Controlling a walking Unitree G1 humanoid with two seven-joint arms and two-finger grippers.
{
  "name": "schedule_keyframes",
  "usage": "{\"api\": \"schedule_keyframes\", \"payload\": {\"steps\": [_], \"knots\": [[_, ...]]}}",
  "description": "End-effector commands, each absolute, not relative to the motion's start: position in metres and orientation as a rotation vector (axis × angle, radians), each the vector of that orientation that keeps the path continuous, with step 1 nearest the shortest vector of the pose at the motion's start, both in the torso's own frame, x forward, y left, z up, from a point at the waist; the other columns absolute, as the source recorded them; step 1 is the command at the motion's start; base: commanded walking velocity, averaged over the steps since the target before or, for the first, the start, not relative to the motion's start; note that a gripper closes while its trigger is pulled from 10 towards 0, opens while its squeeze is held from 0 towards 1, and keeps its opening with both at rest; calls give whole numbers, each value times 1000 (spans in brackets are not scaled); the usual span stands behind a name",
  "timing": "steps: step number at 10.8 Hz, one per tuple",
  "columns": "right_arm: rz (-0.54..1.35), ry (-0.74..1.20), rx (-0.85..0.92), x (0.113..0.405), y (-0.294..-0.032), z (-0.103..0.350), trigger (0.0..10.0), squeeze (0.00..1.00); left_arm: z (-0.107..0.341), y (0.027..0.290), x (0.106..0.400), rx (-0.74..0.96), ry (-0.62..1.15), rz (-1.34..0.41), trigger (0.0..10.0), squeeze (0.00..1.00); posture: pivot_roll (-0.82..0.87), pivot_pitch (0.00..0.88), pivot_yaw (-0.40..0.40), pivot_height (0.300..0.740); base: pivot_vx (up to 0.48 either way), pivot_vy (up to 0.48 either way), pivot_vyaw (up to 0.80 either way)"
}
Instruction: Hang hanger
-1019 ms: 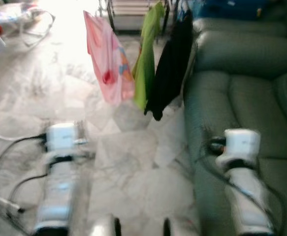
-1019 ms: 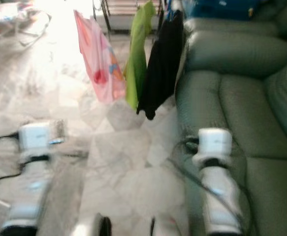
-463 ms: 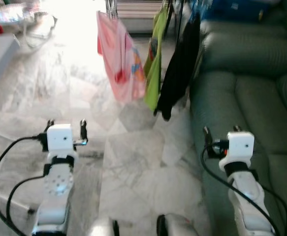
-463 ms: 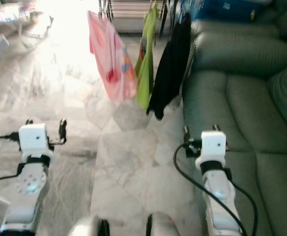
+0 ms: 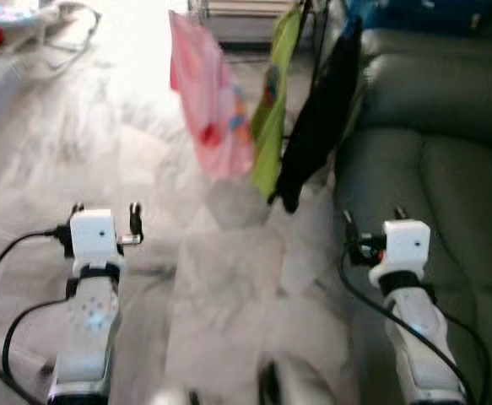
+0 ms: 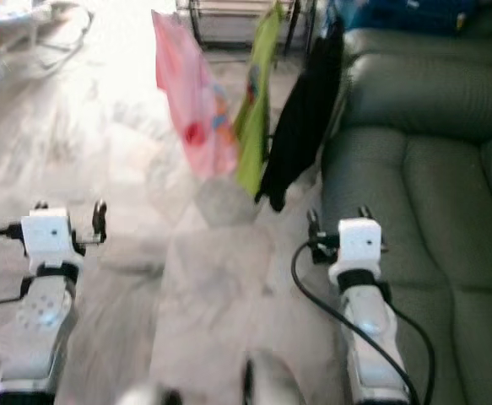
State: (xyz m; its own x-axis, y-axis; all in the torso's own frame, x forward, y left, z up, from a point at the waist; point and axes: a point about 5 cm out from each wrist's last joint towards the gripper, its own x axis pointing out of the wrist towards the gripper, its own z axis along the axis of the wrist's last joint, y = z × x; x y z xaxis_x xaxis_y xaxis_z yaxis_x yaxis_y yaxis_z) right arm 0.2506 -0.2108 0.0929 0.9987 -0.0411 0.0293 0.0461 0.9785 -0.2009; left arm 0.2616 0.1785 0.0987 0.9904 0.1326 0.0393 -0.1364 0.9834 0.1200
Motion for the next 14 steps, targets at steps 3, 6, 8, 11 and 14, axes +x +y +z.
{"api": "schedule_keyframes", "payload": {"steps": [3, 6, 8, 11, 14], "knots": [[-50, -28, -189, 250, -209, 93, 10000, 0, 97, 182, 259, 158, -18, 129, 10000, 0, -55, 208, -7, 740, 365, 311, 0], [-79, 0, -176, 252, -209, 90, 10000, 0, 97, 186, 258, 165, -12, 148, 10000, 0, -50, 207, -8, 740, 364, 315, 0], [-78, 7, -177, 252, -209, 89, 10000, 0, 98, 185, 257, 171, -36, 152, 10000, 0, -50, 207, -8, 740, 338, 291, 0], [-69, 16, -176, 255, -207, 88, 10000, 0, 93, 191, 249, 247, -28, 159, 10000, 0, -33, 201, -18, 740, 0, 0, 0], [-65, 42, -194, 257, -206, 84, 10000, 0, 92, 184, 245, 266, -41, 129, 10000, 0, -25, 199, -22, 740, 0, 0, 0]]}}
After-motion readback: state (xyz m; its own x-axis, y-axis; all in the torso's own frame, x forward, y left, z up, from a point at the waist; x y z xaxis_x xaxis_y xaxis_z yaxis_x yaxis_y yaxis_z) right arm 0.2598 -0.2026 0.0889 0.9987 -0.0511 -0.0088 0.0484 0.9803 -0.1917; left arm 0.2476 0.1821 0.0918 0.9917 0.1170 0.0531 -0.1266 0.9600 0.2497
